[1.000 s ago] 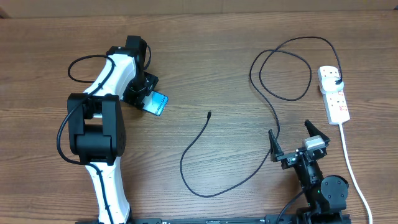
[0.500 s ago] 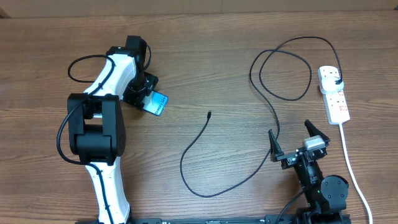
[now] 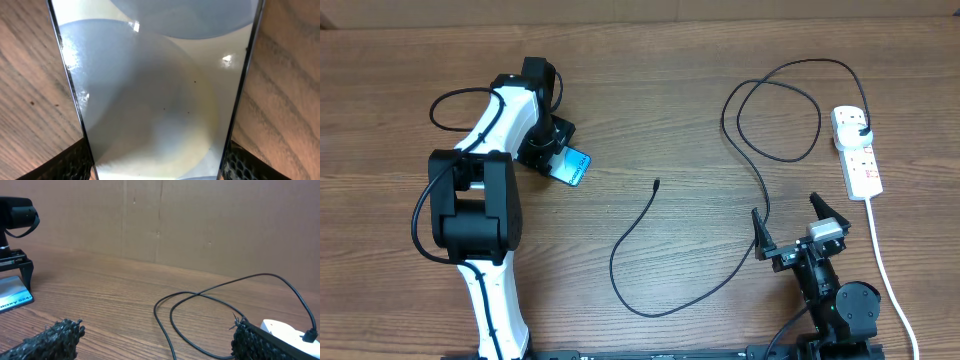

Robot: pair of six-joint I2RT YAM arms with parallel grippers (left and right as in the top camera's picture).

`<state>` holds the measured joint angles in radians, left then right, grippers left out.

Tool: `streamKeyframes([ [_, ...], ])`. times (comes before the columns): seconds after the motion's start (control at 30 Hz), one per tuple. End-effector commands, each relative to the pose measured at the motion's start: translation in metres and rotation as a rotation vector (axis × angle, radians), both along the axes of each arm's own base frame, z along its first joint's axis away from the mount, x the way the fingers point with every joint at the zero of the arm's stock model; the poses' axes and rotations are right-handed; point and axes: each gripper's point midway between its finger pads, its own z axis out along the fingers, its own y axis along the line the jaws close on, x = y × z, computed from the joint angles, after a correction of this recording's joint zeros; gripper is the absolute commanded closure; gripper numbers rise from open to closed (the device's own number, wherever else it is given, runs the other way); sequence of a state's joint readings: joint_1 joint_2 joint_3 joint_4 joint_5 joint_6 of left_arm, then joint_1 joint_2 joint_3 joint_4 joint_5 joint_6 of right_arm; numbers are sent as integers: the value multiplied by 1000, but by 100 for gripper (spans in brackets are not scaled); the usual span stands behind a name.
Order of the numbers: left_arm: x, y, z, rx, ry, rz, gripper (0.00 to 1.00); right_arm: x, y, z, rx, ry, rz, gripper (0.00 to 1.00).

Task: Plug charger to phone and switch on socket
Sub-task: 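Lift the phone with the left gripper and raise it upright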

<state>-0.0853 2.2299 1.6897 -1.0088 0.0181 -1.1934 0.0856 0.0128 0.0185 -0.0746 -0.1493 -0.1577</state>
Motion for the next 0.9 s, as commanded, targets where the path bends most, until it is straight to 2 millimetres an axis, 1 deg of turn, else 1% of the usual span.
streamKeyframes([
  [0.0,8,-11,-10,-41,5,-54,96,0,1,-2,-1,-4,3,0],
  [0.2,12,-12,2,-47,2,-54,96,0,1,-2,-1,-4,3,0],
  [0.4,18,-22,17,-103,-13,-74,96,0,1,-2,-1,-4,3,0],
  [0.47,20,-23,23,-105,-20,-83,96,0,1,-2,-1,-4,3,0],
  [0.8,39,-25,65,-106,-85,-163,96,0,1,-2,-1,-4,3,0],
  [0.87,44,-31,75,-133,-113,-206,96,0,1,-2,-1,-4,3,0],
])
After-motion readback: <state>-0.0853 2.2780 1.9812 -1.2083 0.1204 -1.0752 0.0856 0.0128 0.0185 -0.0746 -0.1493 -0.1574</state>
